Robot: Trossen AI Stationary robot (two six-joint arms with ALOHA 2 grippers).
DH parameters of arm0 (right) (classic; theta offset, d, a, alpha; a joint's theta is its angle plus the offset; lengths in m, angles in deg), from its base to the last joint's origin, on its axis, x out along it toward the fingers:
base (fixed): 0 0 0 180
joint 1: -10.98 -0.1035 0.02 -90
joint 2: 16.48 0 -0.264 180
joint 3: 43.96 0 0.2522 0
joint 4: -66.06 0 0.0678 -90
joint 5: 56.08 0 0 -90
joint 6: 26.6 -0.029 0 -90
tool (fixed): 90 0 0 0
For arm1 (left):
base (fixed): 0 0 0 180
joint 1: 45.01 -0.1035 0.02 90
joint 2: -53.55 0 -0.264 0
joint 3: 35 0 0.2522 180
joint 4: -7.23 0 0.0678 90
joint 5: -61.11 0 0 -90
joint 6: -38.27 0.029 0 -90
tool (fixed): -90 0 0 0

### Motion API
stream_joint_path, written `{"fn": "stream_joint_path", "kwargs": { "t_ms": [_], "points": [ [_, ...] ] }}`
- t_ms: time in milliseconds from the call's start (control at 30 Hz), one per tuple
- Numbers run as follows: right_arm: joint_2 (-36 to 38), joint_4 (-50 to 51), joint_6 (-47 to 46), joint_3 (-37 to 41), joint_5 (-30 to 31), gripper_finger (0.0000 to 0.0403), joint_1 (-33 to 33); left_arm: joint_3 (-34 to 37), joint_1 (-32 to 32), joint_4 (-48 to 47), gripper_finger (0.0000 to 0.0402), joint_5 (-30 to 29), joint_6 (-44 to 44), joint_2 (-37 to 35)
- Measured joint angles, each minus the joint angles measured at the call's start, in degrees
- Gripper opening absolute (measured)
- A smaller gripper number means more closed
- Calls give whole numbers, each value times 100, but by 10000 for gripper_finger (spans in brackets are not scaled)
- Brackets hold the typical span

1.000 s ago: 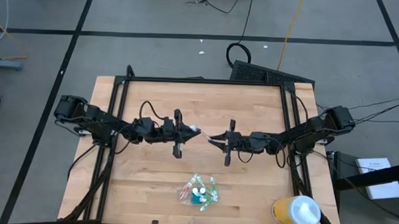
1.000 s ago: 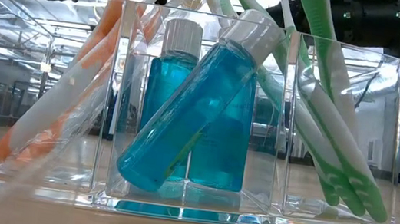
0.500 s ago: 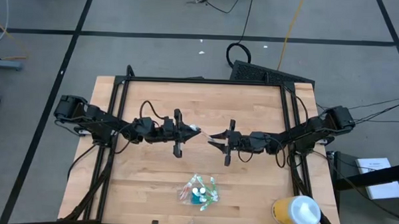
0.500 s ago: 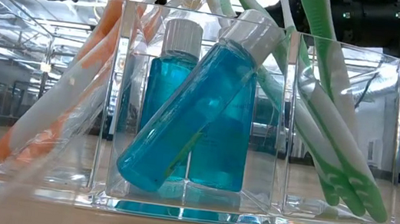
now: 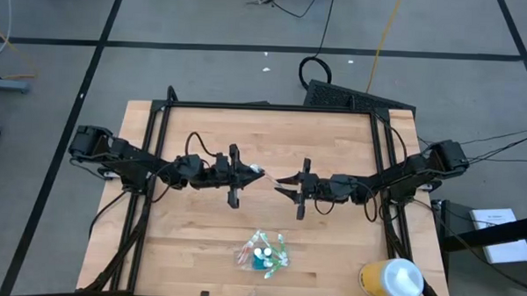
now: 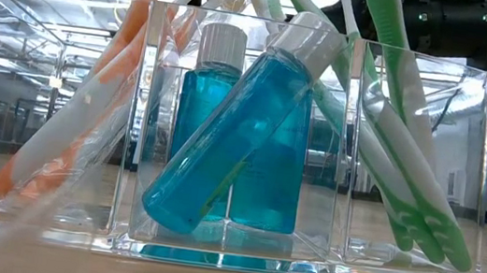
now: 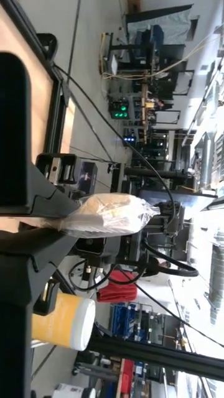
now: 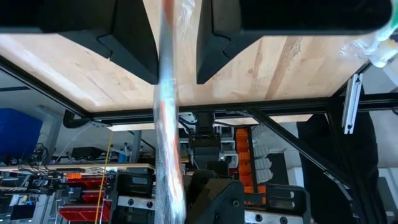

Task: Pick & Place toothbrushing station
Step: Put the orange toothbrush into the transparent organizer

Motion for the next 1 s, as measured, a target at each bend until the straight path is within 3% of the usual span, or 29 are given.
{"fn": "stream_joint_path", "kwargs": {
  "t_ms": [233,433,600,800,1000],
  "points": [
    [270,251,-179,4,-74,110,-15,0,66,-1709,14,-151,-151,-912],
    [385,464,-180,7,-21,120,-33,0,469,-2597,14,-261,17,-1699],
    [389,518,-180,7,-17,120,-30,-89,951,-3704,14,-318,-461,-2264],
    [389,514,-207,7,-13,121,-28,-952,2067,-5261,14,-895,-884,-2373],
    [391,509,-302,7,-2,119,-26,-1309,2969,-5458,14,-1000,-1440,-1902]
  ]
}}
